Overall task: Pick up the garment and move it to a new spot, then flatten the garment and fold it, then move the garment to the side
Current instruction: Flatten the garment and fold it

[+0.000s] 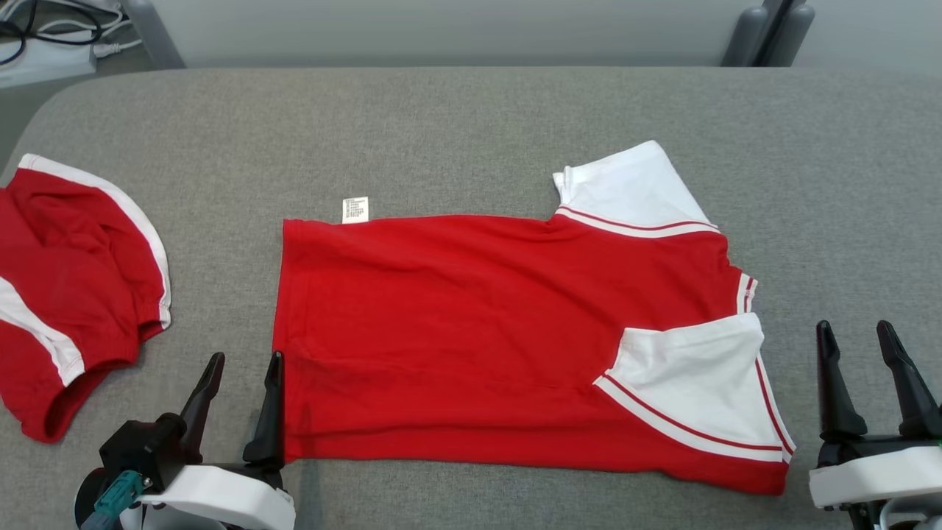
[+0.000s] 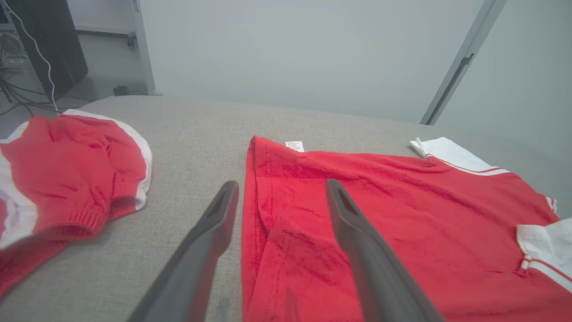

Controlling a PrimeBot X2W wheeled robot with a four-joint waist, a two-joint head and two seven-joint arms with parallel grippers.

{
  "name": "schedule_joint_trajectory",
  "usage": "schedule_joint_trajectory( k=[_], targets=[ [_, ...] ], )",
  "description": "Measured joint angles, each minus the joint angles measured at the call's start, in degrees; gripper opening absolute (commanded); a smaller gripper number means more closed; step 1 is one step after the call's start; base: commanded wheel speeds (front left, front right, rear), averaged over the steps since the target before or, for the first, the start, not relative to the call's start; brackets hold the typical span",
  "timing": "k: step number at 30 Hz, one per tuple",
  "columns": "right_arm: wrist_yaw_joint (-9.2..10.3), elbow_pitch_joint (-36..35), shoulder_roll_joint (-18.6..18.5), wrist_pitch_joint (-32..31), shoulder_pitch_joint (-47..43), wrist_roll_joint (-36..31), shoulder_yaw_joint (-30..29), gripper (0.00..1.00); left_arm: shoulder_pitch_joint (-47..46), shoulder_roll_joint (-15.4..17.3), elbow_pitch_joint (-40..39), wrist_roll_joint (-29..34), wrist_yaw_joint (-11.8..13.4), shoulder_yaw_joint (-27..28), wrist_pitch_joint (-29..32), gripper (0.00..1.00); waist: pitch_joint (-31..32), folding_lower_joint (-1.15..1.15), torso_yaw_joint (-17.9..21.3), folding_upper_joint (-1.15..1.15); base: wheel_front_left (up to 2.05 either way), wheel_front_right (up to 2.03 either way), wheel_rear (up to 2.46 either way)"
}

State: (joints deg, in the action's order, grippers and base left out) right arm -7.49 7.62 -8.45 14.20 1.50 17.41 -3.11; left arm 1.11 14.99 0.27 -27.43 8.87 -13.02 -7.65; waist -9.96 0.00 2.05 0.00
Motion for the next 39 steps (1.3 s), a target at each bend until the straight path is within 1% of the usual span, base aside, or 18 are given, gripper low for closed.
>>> schedule_joint_trajectory(
  k=[3,6,10,20,24,27,31,34,39],
  targets=[
    [-0.01,-2.5,1.5,0.0,-1.1,-2.5,0.2,1.0,0.0,0.1,-0.5,0.2,0.8,-0.1,0.1,1.0,1.0,0.0,0.6,0.0,0.0,0.0,0.0],
    [-0.01,-3.0,2.6,0.0,-2.7,-3.6,0.9,1.0,0.1,0.2,-0.5,0.2,0.9,-0.3,0.7,1.0,1.5,0.0,1.4,0.0,0.0,0.0,0.0],
    [-0.01,-3.0,3.0,0.0,-3.3,-3.8,1.6,1.0,0.3,0.2,-0.5,0.1,1.3,-0.5,1.3,1.0,1.6,0.0,2.0,0.0,0.0,0.0,0.0],
    [-0.01,-2.9,3.0,0.0,-3.3,-3.9,1.3,1.0,0.9,0.5,-0.4,0.1,1.3,-0.7,1.3,1.0,1.1,0.0,2.3,0.0,0.0,0.0,0.0],
    [-0.01,-2.0,2.7,0.0,-2.9,-2.9,1.9,1.0,0.7,0.9,-0.4,0.1,1.2,-0.7,1.3,1.0,0.3,0.0,2.4,0.0,0.0,0.0,0.0],
    [-0.01,1.3,0.8,0.0,0.9,-1.2,3.6,1.0,-1.4,1.3,0.0,-0.4,0.2,-1.0,2.3,1.0,-1.2,0.0,2.6,0.0,0.0,0.0,0.0],
    [-0.01,6.7,-3.6,-0.3,10.6,1.4,6.2,1.0,-8.2,1.4,1.8,-0.8,-1.8,-1.7,3.6,1.0,-4.0,0.0,2.3,0.0,0.0,0.0,0.0],
    [0.0,10.7,-6.7,-1.1,17.7,3.6,9.1,1.0,-14.0,0.9,4.4,-1.5,-3.4,-2.2,4.3,1.0,-6.6,0.0,1.6,0.0,0.0,0.0,0.0],
    [-0.01,17.1,-10.3,-2.5,29.7,8.3,14.4,1.0,-22.9,0.1,10.0,-2.4,-6.2,-3.2,5.7,1.0,-11.5,0.0,-0.1,0.0,0.0,0.0,0.0]
  ],
)
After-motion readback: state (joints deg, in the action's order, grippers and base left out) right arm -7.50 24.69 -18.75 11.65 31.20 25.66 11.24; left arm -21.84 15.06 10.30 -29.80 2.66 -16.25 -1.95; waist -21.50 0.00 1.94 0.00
